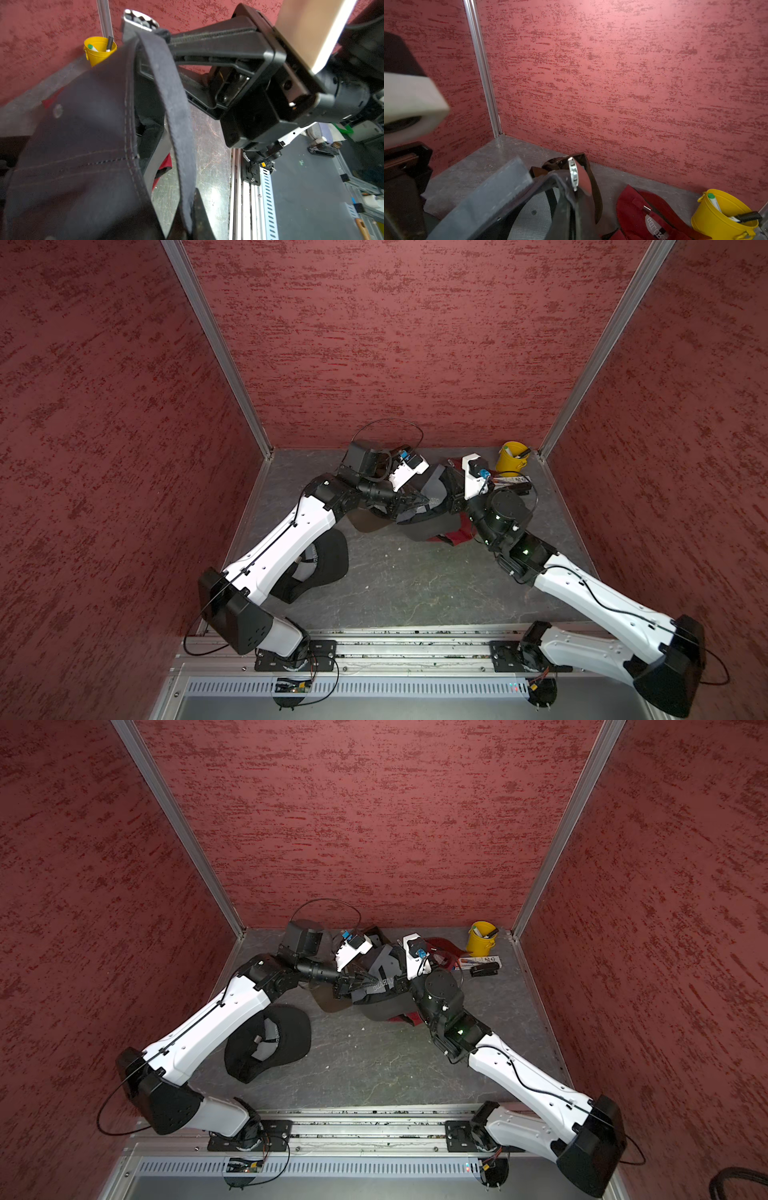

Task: Open the adjustable buckle of the baseball cap
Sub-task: Pull the adjustable strap on the baseball cap, then place the baseball cap at the center of the board.

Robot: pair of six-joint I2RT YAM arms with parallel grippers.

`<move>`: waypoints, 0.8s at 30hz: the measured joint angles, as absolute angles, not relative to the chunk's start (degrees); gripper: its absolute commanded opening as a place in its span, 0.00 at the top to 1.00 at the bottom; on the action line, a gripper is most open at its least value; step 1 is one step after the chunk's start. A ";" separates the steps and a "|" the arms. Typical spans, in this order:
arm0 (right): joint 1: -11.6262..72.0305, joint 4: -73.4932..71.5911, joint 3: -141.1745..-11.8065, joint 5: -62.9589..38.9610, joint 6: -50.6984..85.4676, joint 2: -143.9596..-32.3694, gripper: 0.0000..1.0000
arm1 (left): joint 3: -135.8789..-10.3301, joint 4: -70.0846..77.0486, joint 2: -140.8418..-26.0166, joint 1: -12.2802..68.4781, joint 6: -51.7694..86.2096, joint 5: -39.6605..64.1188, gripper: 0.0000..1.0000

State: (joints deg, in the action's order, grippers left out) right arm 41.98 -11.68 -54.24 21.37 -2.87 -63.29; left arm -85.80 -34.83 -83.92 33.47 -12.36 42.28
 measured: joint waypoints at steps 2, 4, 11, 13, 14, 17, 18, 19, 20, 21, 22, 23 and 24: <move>41.95 -10.61 -55.55 22.63 -1.26 -63.48 1.00 | -85.06 -32.75 -83.33 33.43 -11.70 40.49 0.58; 41.95 -9.78 -56.97 23.79 0.56 -63.75 1.00 | -84.75 -30.09 -83.26 33.43 -10.20 37.47 0.46; 41.95 -6.07 -64.34 27.81 6.74 -66.87 1.00 | -82.43 -21.19 -81.41 33.65 -4.99 26.33 0.32; 41.95 -4.73 -66.59 29.21 8.51 -67.92 1.00 | -80.47 -19.29 -79.26 34.04 -4.12 22.92 0.31; 41.95 -4.01 -67.77 29.98 9.32 -68.47 1.00 | -79.20 -18.48 -77.89 34.37 -3.60 21.34 0.30; 41.95 -2.46 -70.54 31.83 11.62 -69.91 1.00 | -75.22 -15.86 -73.73 36.05 -2.90 17.19 0.30; 41.95 -2.07 -71.24 32.45 12.32 -70.35 1.00 | -73.84 -14.94 -72.47 36.88 -2.81 15.88 0.30; 41.95 -1.63 -71.72 32.93 13.02 -70.70 1.00 | -72.75 -14.24 -71.48 37.65 -2.76 14.96 0.30; 41.95 -1.32 -72.14 33.36 13.69 -71.11 1.00 | -71.35 -13.17 -70.43 38.52 -2.70 13.98 0.30; 41.95 -0.95 -72.51 33.71 14.33 -71.53 1.00 | -69.97 -12.05 -69.56 39.48 -2.37 13.17 0.31; 41.95 -0.69 -72.82 33.91 15.00 -71.94 1.00 | -69.04 -11.29 -69.08 40.14 -2.15 12.86 0.30; 41.95 -0.43 -73.08 34.06 15.81 -72.34 1.00 | -67.90 -10.09 -68.71 40.99 -1.93 12.47 0.31; 41.95 -0.10 -73.36 34.17 16.38 -72.75 1.00 | -66.83 -8.75 -68.60 41.91 -1.67 11.92 0.31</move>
State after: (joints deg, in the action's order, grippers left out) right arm 41.95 -0.10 -73.36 34.17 16.38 -72.75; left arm -66.83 -8.75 -68.60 41.91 -1.67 11.92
